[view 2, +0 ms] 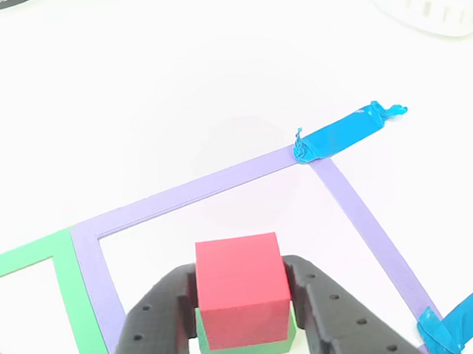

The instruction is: Tower of hanoi

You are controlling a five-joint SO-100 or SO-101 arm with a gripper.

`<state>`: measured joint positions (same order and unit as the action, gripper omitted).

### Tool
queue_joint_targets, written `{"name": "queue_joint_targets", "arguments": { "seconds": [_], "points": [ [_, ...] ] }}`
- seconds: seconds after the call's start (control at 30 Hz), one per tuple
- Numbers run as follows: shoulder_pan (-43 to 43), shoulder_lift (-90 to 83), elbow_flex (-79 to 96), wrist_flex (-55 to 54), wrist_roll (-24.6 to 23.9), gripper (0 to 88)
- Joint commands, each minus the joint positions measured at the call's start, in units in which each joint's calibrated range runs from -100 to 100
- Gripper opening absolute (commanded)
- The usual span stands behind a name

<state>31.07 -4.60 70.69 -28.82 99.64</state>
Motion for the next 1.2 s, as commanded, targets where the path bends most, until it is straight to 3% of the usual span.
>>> {"name": "queue_joint_targets", "arguments": {
  "seconds": [0.0, 0.67, 1.17],
  "points": [
    [0.47, 1.33, -3.88, -2.92, 0.36, 1.1],
    [0.47, 7.06, -5.33, -7.70, 0.36, 1.5],
    [0.66, 8.03, -5.24, -8.35, 0.36, 18.4]
  ]
}}
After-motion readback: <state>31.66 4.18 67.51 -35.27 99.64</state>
